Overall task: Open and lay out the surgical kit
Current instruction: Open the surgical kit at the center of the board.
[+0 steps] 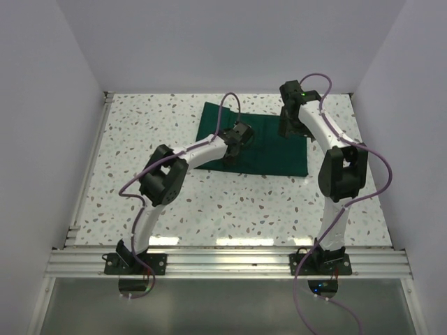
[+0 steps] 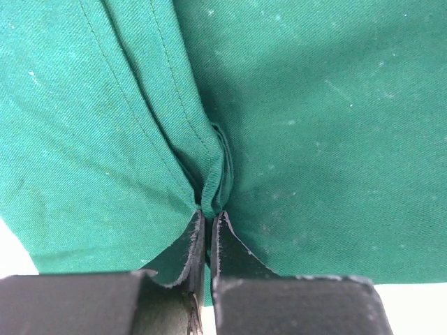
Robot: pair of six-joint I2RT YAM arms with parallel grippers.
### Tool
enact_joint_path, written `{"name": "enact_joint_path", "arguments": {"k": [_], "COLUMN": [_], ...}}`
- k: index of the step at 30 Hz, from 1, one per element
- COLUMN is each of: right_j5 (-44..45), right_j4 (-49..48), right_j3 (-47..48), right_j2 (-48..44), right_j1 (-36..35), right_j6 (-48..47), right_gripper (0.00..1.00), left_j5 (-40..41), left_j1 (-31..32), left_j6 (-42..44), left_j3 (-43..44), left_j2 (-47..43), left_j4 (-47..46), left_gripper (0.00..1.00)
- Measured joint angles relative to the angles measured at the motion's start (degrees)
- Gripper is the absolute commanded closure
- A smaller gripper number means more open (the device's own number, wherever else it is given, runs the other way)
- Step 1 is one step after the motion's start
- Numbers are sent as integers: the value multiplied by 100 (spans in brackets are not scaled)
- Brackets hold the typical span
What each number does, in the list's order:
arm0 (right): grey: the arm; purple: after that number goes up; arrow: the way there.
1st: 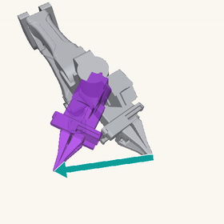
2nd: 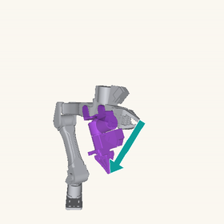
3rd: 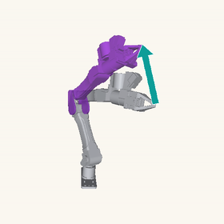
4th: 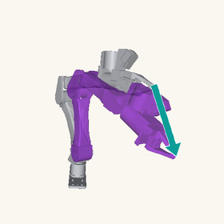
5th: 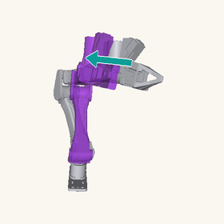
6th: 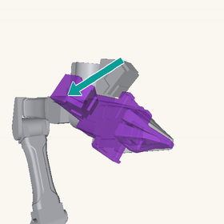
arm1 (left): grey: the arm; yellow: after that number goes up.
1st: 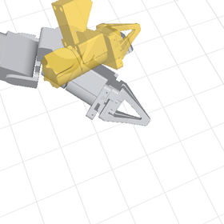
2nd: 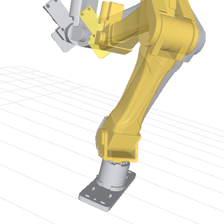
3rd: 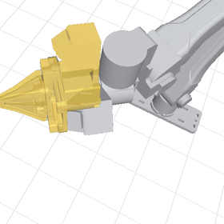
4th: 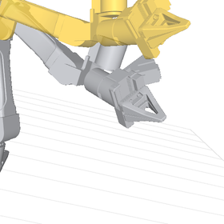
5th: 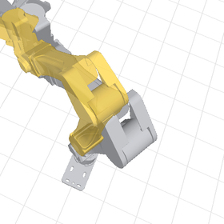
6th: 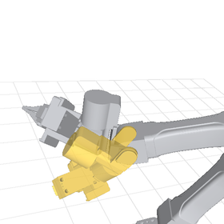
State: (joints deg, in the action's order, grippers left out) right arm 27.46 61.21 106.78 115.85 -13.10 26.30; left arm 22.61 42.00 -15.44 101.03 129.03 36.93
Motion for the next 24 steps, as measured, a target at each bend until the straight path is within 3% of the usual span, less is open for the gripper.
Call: {"name": "enact_joint_path", "arguments": {"k": [10,15,16,18,19,20,21,24], "right_j5": [0,-4,-9,-26,-33,-50,-72,-157], "right_j4": [0,0,2,7,4,4,-2,0], "right_j3": [-4,2,13,81,116,173,229,352], "right_j2": [0,4,11,35,48,76,105,199], "right_j1": [0,0,0,0,0,0,0,0], "right_j6": [-4,-4,-4,-4,-2,-2,-2,-2], "right_gripper": [1,1,1,1,1,1,1,1], "left_j5": [7,-249,-313,-348,-345,-315,-273,-136], "left_j1": [-72,-662,-892,-1499,-1851,-2166,-2535,-3438], "left_j6": [-31,-236,-289,-358,-365,-391,-444,-621], "left_j3": [815,1102,1008,577,306,11,-289,-997], "left_j2": [76,-280,-452,-929,-1198,-1443,-1681,-2105], "left_j4": [787,944,920,785,739,627,588,529], "left_gripper": [100,98,92,62,40,5,0,0]}}
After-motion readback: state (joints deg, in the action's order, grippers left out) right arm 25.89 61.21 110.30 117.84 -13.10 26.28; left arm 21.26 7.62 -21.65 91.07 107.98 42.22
